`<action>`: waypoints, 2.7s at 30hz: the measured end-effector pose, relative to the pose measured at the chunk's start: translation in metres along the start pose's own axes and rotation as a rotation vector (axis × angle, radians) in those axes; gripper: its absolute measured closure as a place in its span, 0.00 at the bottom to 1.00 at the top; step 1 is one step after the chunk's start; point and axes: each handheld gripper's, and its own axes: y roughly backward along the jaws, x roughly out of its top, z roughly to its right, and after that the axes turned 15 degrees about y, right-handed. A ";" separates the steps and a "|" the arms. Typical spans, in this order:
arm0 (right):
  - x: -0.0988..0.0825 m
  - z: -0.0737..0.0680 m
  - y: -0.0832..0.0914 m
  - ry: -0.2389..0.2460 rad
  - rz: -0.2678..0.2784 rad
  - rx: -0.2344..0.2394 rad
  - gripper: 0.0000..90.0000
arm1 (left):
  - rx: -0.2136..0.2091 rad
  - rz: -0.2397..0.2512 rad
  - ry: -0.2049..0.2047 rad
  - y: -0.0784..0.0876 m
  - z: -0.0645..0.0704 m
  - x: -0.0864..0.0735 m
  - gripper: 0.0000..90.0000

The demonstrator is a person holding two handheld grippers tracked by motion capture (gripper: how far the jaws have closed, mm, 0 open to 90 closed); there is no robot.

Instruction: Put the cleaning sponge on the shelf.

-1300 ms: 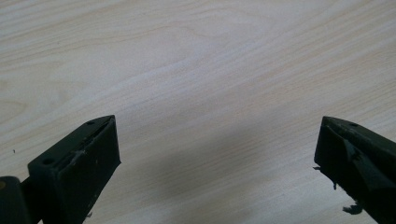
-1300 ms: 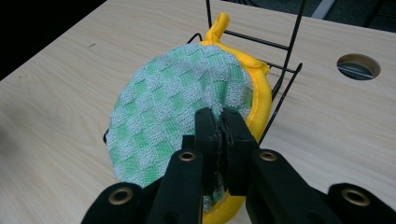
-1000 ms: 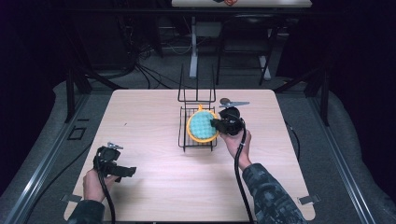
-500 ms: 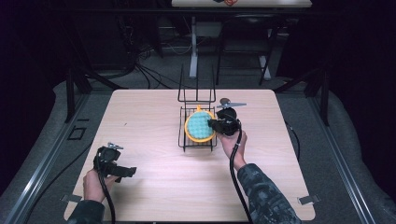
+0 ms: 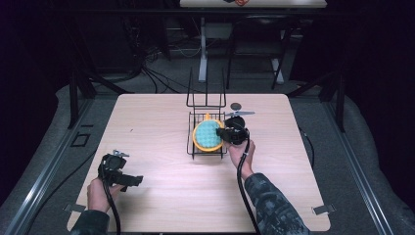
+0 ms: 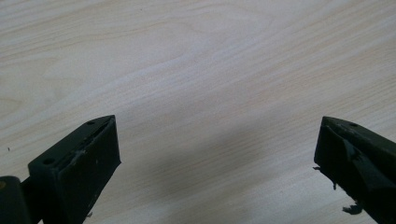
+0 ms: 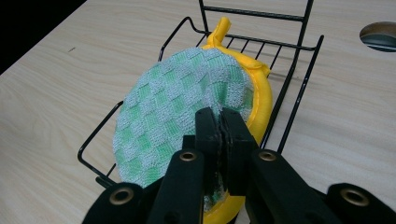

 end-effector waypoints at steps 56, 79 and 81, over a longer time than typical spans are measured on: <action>-0.004 0.001 0.058 0.114 -0.039 0.068 0.13 | -0.020 0.000 -0.027 -0.002 0.007 0.003 0.00; -0.042 0.010 0.138 0.218 -0.058 0.006 0.00 | -0.018 0.009 -0.027 -0.001 0.008 0.003 0.00; -0.048 0.011 0.141 0.217 -0.068 0.000 0.00 | -0.020 0.003 -0.026 -0.001 0.008 0.003 0.00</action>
